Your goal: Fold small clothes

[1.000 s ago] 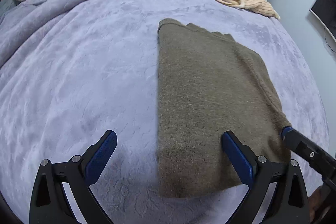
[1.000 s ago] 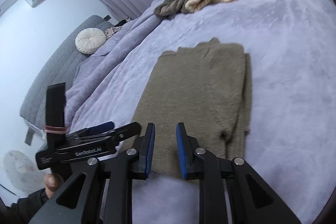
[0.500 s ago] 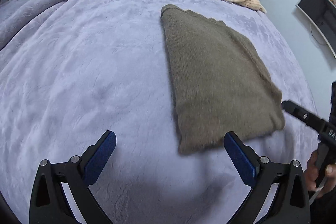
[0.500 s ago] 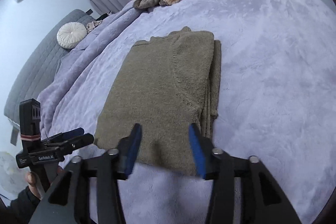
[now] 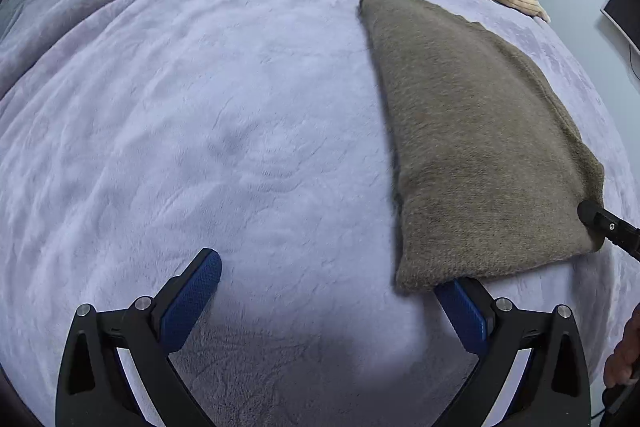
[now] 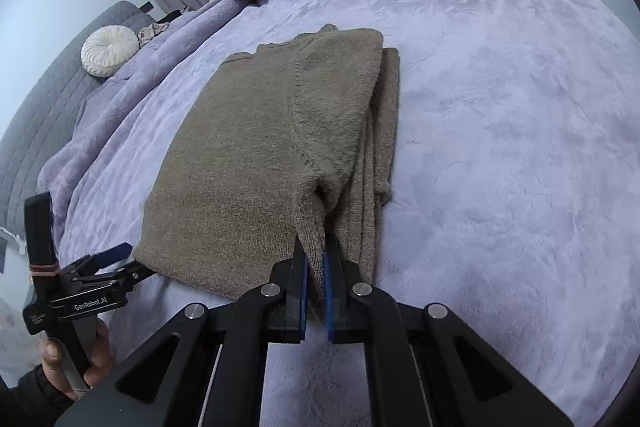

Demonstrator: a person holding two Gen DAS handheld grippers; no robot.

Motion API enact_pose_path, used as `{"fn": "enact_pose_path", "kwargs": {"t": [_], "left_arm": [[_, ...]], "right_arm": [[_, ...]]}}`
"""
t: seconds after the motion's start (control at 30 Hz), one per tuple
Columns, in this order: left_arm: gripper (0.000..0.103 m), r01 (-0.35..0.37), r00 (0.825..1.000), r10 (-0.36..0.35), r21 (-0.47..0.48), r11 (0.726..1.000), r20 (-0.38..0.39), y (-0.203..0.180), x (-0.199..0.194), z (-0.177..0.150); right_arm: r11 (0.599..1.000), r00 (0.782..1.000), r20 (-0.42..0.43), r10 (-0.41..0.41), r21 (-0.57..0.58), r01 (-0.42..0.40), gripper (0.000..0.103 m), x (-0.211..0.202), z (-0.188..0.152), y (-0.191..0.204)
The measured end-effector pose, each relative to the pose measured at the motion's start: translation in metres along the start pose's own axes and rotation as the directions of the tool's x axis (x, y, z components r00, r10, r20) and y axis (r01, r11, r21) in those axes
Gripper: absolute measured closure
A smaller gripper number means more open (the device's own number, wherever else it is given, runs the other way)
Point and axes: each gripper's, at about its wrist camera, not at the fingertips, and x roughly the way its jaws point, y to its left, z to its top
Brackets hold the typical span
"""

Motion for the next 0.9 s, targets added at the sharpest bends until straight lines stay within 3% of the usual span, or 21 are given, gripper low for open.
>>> {"fn": "enact_pose_path", "kwargs": {"t": [0.2, 0.33, 0.47, 0.57, 0.63, 0.7, 0.73, 0.87, 0.9], "left_arm": [[0.000, 0.012, 1.000, -0.013, 0.072, 0.997, 0.013, -0.014, -0.025, -0.005], [0.000, 0.103, 0.992, -0.107, 0.072, 0.992, 0.067, -0.021, -0.056, 0.008], [0.000, 0.096, 0.993, -0.099, 0.050, 0.994, 0.071, -0.036, -0.045, 0.042], [0.000, 0.023, 0.999, -0.024, 0.031, 0.999, 0.022, -0.037, -0.016, 0.054], [0.000, 0.068, 0.998, -0.068, -0.003, 0.998, -0.015, -0.028, -0.001, 0.052], [0.000, 0.086, 0.996, -0.086, -0.008, 0.996, -0.036, -0.025, 0.004, 0.049], [0.000, 0.085, 0.996, -0.085, -0.003, 0.996, -0.036, -0.026, 0.002, 0.048], [0.000, 0.072, 0.997, -0.071, 0.035, 0.997, -0.034, -0.036, -0.018, 0.045], [0.000, 0.069, 0.997, -0.067, 0.048, 0.996, -0.033, -0.039, -0.022, 0.043]], "right_arm": [[0.999, 0.999, -0.015, 0.043, 0.004, -0.043, 0.091, -0.010, 0.000, -0.004], [0.996, 0.995, 0.093, 0.039, -0.081, -0.031, 0.084, -0.043, 0.007, 0.014], [0.983, 0.986, 0.099, 0.133, -0.140, -0.118, 0.055, -0.034, 0.023, 0.036], [0.986, 0.989, 0.040, 0.139, -0.098, -0.135, 0.055, -0.005, 0.034, 0.029], [0.990, 0.990, 0.001, 0.139, -0.037, -0.139, 0.059, 0.013, 0.037, 0.013], [0.992, 0.992, -0.004, 0.124, 0.001, -0.124, 0.084, 0.020, 0.037, -0.004], [0.991, 0.991, -0.005, 0.132, 0.014, -0.132, 0.088, 0.020, 0.036, -0.010], [0.992, 0.992, 0.020, 0.125, -0.002, -0.125, 0.082, -0.002, 0.033, -0.009], [0.994, 0.993, 0.037, 0.110, -0.012, -0.110, 0.074, -0.010, 0.031, -0.007]]}}
